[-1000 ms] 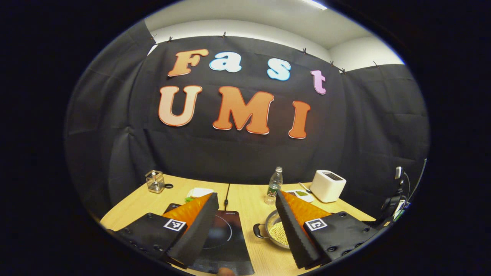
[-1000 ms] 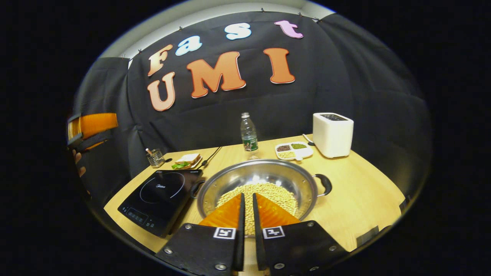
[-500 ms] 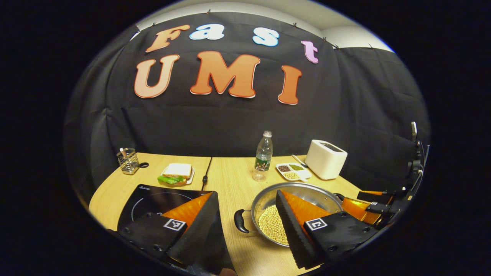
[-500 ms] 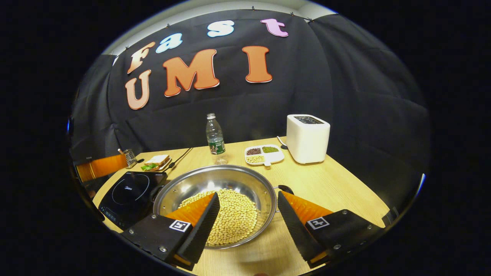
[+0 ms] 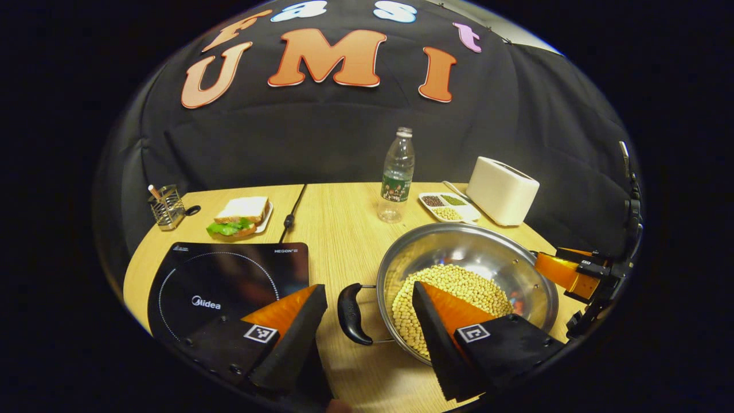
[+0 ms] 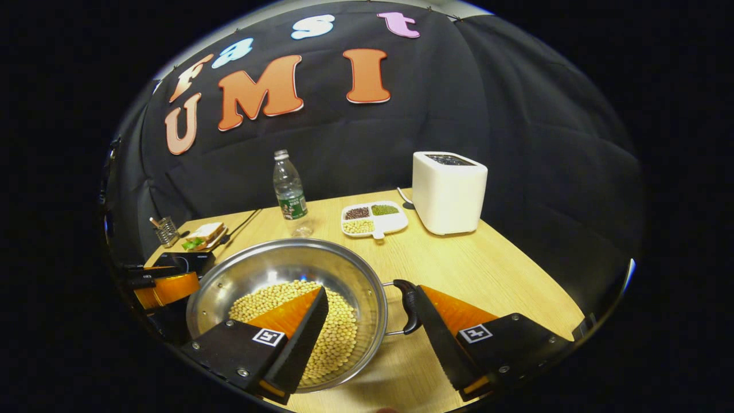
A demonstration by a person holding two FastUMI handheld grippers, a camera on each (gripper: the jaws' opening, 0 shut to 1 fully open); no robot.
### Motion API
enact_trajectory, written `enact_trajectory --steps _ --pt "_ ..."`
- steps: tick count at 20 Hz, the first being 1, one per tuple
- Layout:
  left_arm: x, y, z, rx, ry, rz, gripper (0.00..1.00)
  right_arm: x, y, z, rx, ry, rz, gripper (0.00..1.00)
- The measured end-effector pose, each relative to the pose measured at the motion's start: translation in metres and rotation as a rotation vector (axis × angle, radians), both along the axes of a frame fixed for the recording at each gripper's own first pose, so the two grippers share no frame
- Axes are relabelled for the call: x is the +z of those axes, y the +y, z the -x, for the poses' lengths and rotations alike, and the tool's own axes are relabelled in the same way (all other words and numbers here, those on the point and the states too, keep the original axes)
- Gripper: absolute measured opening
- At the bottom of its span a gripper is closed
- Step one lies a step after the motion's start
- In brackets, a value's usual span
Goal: First push the handle of the pot to place it horizontally, then grasp the pot with both hands and set it on the induction cooktop.
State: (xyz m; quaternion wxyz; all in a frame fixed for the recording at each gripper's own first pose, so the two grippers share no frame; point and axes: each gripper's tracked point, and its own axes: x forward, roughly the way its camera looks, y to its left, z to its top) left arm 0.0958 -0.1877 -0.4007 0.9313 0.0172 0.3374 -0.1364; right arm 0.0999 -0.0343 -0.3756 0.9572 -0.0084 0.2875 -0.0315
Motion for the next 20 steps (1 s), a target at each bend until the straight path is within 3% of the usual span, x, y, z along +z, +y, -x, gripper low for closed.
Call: enact_trajectory --steps 6,13,17,18,19,20 --pt "-0.028 -0.008 -0.008 -0.023 0.065 -0.036 0.99 -0.008 -0.011 -0.017 -0.026 0.003 0.017 0.95" --pt "-0.047 -0.01 -0.022 -0.045 0.1 -0.099 0.98 -0.036 -0.011 -0.018 -0.015 0.1 0.015 0.95" --pt "-0.057 -0.008 -0.025 -0.039 0.127 -0.12 0.98 -0.042 -0.017 -0.02 -0.036 0.117 0.024 0.89" --pt "-0.059 0.001 -0.029 -0.023 0.126 -0.156 0.94 -0.043 -0.02 -0.019 -0.049 0.118 0.027 0.84" --pt "-0.064 0.003 -0.03 -0.03 0.135 -0.144 0.83 -0.045 -0.021 -0.018 -0.058 0.122 0.021 0.82" --pt "-0.058 -0.004 -0.028 -0.04 0.126 -0.127 0.72 -0.043 -0.02 -0.017 -0.06 0.12 0.011 0.72"
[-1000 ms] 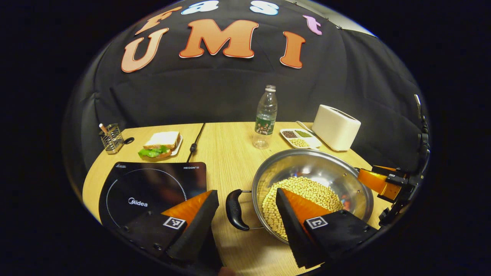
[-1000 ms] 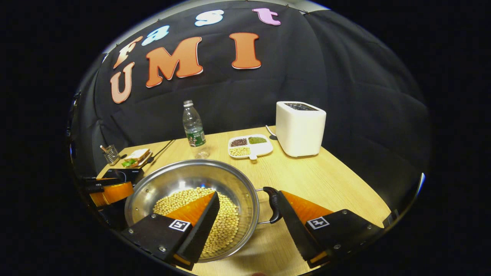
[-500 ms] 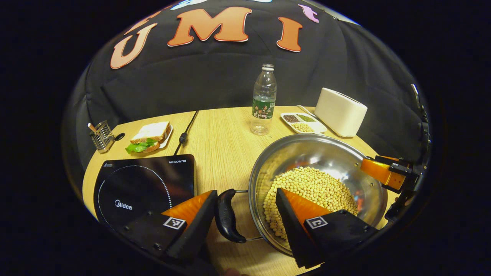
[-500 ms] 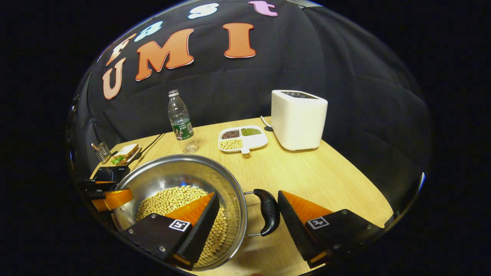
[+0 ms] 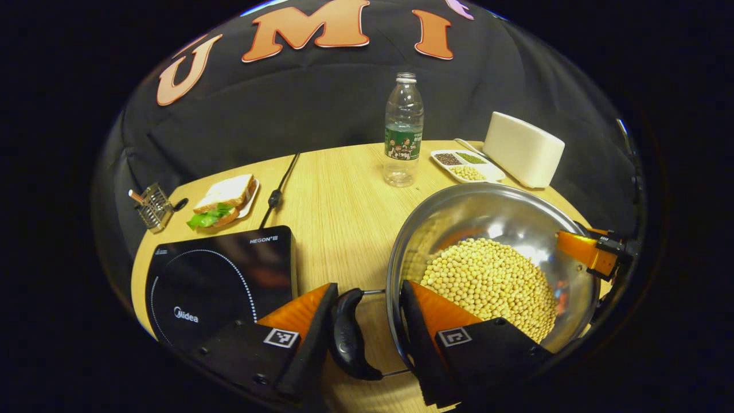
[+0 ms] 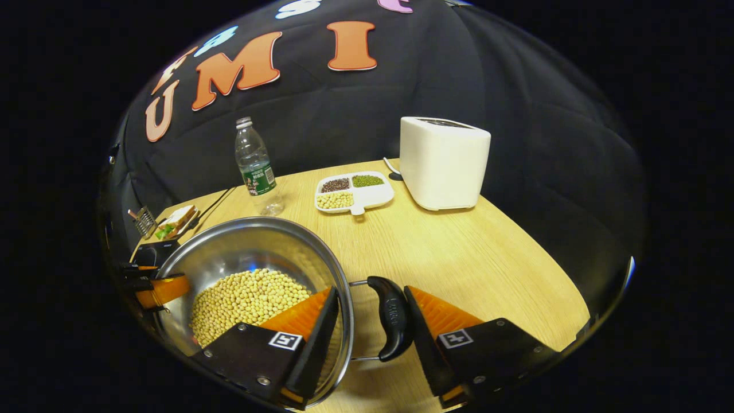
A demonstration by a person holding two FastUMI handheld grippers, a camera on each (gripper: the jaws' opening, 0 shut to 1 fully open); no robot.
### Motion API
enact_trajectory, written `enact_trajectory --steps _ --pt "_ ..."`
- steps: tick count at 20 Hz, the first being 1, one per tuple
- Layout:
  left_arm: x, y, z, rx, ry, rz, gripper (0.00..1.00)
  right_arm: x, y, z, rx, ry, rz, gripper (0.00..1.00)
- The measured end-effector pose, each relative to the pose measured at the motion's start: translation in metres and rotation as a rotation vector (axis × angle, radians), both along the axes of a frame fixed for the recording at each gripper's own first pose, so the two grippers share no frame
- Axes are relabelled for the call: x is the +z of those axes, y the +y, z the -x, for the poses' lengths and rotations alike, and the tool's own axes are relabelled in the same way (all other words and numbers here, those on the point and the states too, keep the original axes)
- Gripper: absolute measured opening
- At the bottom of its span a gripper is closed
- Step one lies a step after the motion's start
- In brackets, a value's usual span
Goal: First push the handle of the pot to place it horizontally, then grasp the pot with both hands and set it on the induction cooktop.
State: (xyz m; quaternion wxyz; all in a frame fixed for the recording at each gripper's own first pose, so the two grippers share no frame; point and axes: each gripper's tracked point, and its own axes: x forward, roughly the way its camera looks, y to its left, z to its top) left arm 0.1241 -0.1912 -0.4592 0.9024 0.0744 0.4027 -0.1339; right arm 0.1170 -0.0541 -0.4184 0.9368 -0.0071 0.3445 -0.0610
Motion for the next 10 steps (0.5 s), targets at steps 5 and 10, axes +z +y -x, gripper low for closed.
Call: enact_trajectory --steps 5,10 --pt "0.001 0.005 0.006 0.023 0.033 0.006 0.67 -0.001 0.002 0.005 -0.02 0.013 -0.035 0.63" --pt "0.02 0.009 0.02 0.04 0.044 0.021 0.67 0.013 0.011 0.015 -0.033 0.0 -0.074 0.63"
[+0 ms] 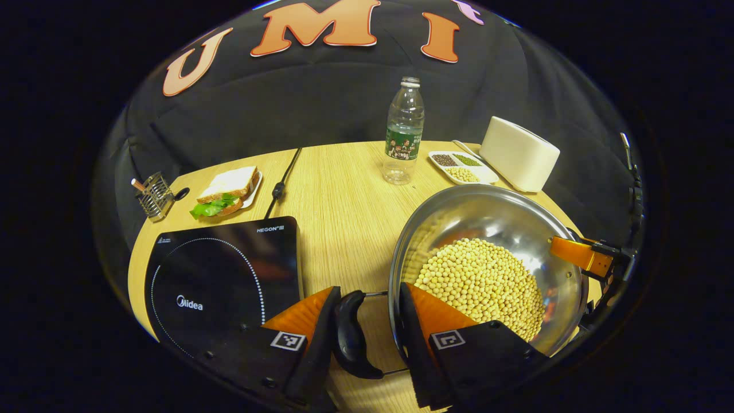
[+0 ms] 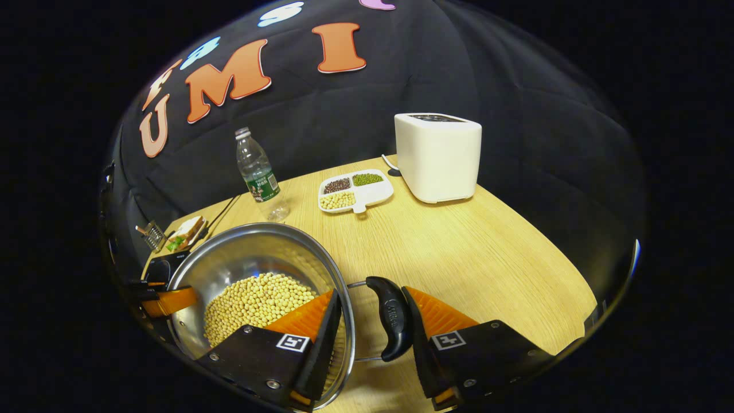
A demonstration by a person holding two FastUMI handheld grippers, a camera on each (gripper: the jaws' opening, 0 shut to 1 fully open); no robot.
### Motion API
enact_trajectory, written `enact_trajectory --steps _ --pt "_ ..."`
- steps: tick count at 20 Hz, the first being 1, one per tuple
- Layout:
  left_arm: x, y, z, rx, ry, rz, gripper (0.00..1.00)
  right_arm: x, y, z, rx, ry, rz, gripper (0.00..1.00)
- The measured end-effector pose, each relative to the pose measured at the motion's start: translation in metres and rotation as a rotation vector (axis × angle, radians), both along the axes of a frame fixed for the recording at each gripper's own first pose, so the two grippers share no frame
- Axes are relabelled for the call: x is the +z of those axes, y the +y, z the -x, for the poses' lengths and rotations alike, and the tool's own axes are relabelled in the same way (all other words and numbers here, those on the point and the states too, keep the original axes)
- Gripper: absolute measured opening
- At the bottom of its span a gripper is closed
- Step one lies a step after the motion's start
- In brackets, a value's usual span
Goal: First push the handle of the pot to place it horizontally, then grasp the pot with both hands and set it on the induction cooktop.
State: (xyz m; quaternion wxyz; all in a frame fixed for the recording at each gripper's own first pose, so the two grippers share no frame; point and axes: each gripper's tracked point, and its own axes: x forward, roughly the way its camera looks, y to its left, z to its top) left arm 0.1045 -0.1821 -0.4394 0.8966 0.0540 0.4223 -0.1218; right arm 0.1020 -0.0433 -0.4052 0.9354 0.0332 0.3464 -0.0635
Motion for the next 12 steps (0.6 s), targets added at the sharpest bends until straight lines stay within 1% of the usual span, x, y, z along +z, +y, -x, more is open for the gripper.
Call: enact_trajectory --steps 1,4,5,6,12 --pt "0.007 0.002 0.001 0.004 -0.01 0.004 0.64 0.005 0.004 0.002 0.003 -0.005 0.0 0.63" --pt "0.025 0.014 0.007 0.021 -0.02 0.008 0.65 0.023 0.018 0.005 0.021 -0.028 0.003 0.63" --pt "0.031 0.02 0.009 0.03 -0.023 0.009 0.64 0.028 0.026 0.005 0.029 -0.034 0.0 0.63" --pt "0.037 0.027 0.011 0.039 -0.03 0.009 0.65 0.033 0.033 0.006 0.038 -0.038 -0.005 0.63" --pt "0.074 0.086 0.024 0.114 -0.054 -0.003 0.64 0.054 0.092 0.01 0.106 -0.05 -0.038 0.63"
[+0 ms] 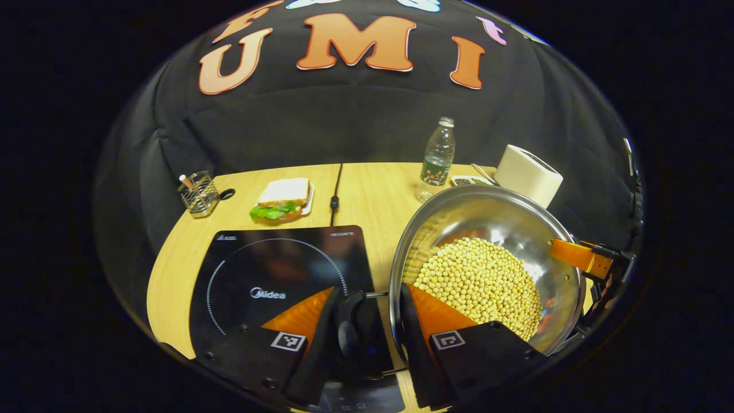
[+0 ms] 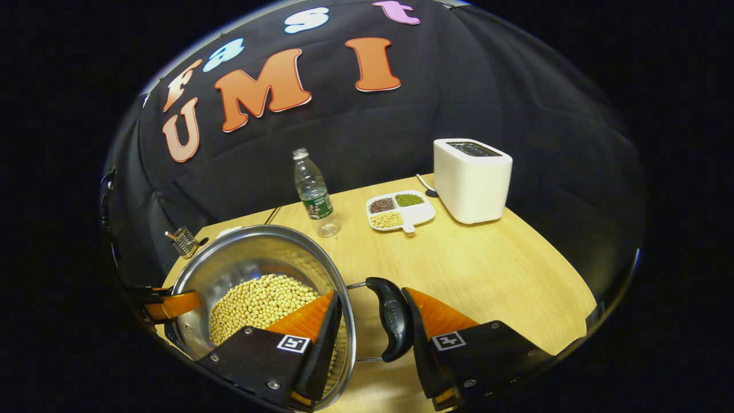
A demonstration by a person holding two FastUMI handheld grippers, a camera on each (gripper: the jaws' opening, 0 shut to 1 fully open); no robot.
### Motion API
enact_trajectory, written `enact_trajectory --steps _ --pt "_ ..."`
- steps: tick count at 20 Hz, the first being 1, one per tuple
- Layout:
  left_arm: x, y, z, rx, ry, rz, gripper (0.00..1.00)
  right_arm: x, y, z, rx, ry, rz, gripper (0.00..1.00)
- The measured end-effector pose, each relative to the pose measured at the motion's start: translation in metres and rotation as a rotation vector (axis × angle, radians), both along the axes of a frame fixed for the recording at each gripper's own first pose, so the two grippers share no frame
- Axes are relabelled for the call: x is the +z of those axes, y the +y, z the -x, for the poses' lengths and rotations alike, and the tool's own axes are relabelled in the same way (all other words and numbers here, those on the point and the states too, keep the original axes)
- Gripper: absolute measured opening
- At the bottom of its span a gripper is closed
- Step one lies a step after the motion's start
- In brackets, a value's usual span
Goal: First push the handle of the pot to place it horizontally, then grasp the pot with both hands and set it on the induction cooktop.
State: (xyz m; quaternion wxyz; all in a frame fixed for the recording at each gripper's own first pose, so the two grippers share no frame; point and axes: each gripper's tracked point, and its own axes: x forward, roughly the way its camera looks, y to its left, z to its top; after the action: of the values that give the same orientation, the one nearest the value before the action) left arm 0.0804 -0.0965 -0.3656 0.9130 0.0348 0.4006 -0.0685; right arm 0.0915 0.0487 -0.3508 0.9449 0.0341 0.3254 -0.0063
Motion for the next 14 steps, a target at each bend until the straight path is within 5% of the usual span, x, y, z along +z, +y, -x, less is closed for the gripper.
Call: enact_trajectory --steps 14 --pt "0.015 0.146 0.019 0.136 0.057 -0.06 0.65 -0.016 0.146 0.001 0.138 0.083 -0.025 0.63"
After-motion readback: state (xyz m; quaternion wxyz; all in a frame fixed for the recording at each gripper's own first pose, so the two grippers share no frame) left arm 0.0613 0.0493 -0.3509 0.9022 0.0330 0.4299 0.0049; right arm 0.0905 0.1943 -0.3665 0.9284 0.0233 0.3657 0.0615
